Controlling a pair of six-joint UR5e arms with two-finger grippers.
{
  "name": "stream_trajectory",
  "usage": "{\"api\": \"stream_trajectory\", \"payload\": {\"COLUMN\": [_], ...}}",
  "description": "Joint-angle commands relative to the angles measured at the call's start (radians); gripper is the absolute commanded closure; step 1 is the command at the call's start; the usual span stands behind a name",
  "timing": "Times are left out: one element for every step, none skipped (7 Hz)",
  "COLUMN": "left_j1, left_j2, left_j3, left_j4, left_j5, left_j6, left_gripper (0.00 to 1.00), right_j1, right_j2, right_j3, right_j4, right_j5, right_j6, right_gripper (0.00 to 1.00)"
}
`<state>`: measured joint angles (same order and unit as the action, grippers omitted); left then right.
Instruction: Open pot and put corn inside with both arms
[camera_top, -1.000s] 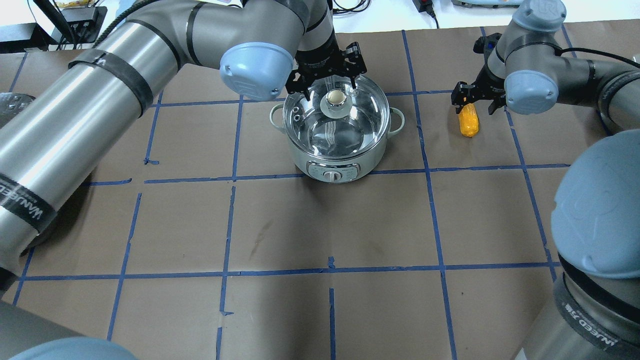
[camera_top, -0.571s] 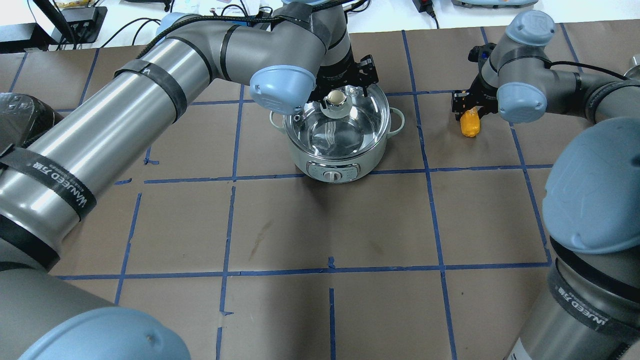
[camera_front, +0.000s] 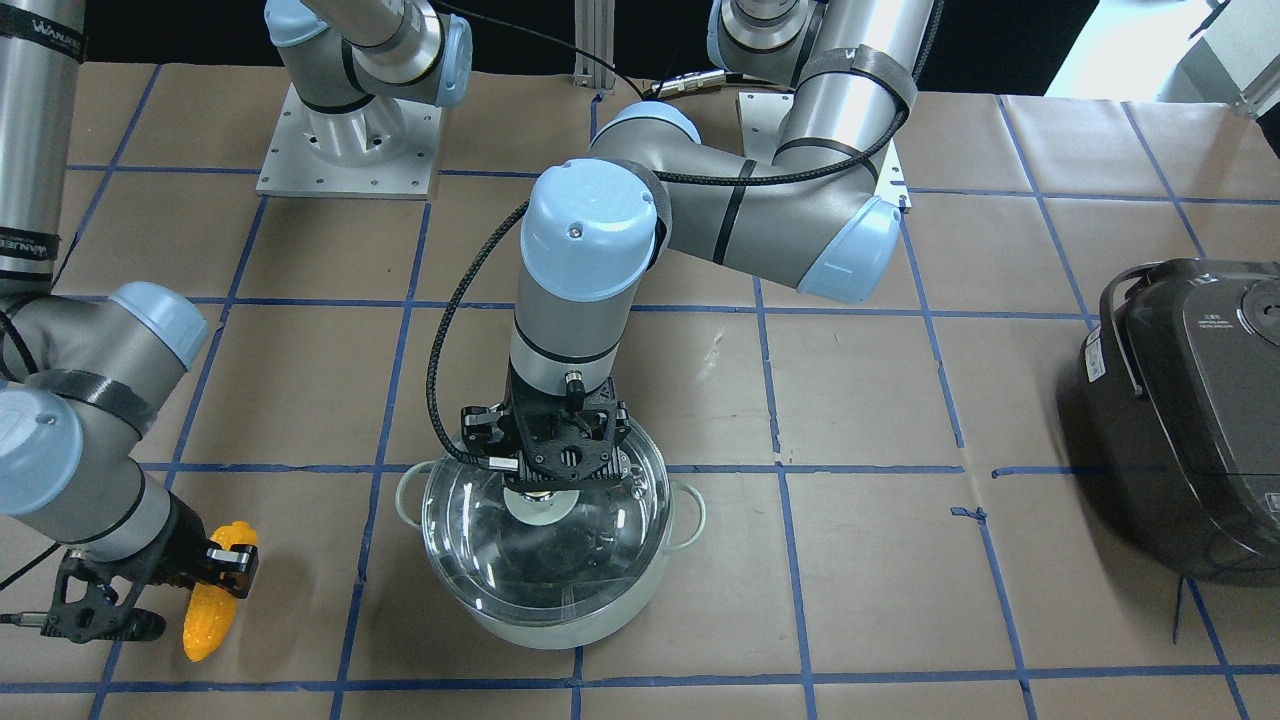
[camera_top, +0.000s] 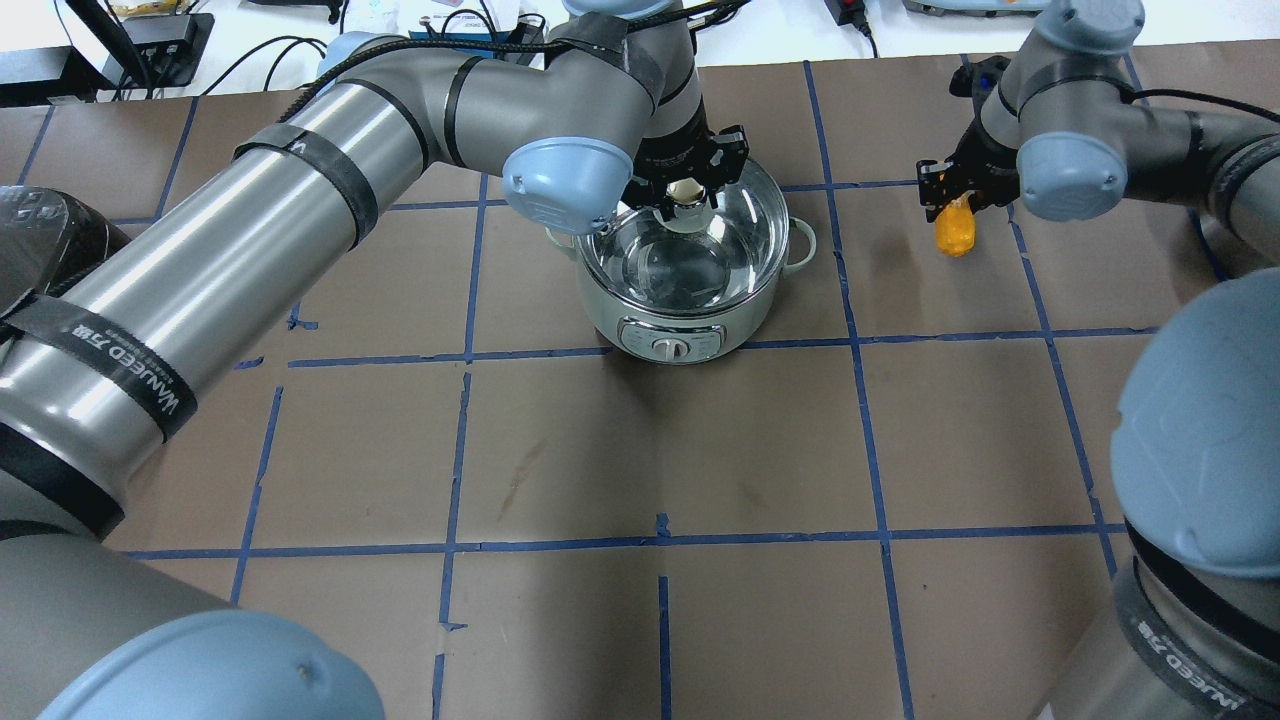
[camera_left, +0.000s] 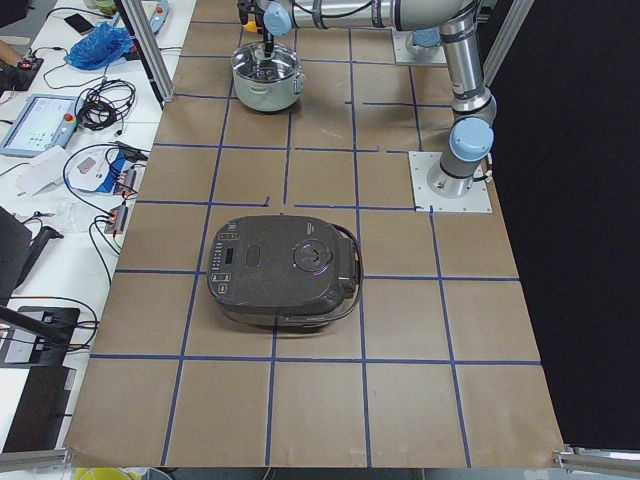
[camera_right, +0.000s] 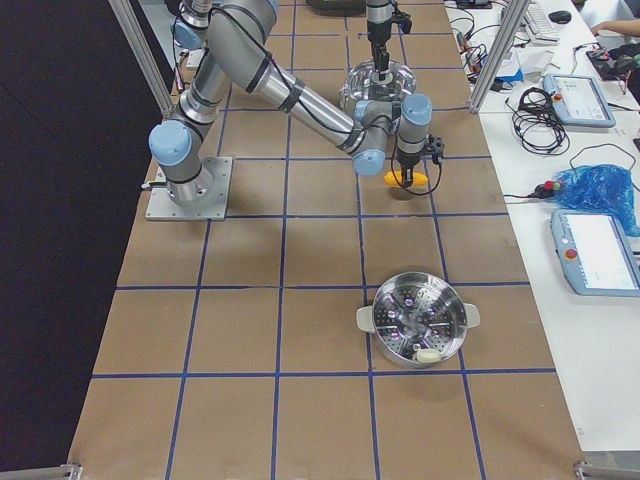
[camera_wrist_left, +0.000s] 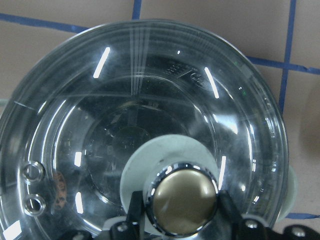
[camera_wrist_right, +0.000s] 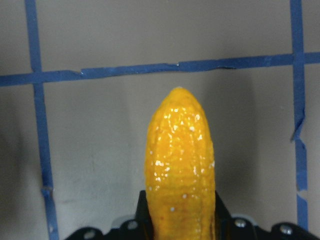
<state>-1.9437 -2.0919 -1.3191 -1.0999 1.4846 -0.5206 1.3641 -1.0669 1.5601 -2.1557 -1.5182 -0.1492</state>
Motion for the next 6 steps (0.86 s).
{"api": "stream_trajectory", "payload": {"left_j1": [0.000, 0.003, 0.031, 0.119, 0.232, 0.340], "left_j2": [0.028, 0.062, 0.109, 0.149, 0.180, 0.202], "left_j3": [0.011, 0.014, 0.012, 0.011, 0.008, 0.000], "left_j4": [-0.009, -0.029, -0.084, -0.144, -0.191, -0.230], "left_j5": [0.054, 0.052, 0.054, 0.052, 0.045, 0.043], "left_j6": [0.013, 0.014, 0.064, 0.176, 0.332, 0.496], "left_gripper": [0.87, 0.87, 0.87, 0.87, 0.87, 0.87], "right_j1": [0.074, 0.148, 0.188, 0.244, 0.300, 0.349], "right_j2": [-0.123, -0.125, -0.125, -0.123, -0.113, -0.088], "right_j3": [-0.049, -0.098, -0.129, -0.133, -0.133, -0.144], "right_j4": [0.149, 0.166, 0.189, 0.188, 0.181, 0.175], "right_j5": [-0.013, -0.037, -0.062, -0.053, -0.048, -0.045], "right_j6": [0.017, 0.054, 0.092, 0.112, 0.178, 0.197], "right_gripper": [0.91, 0.90, 0.90, 0.90, 0.89, 0.89]}}
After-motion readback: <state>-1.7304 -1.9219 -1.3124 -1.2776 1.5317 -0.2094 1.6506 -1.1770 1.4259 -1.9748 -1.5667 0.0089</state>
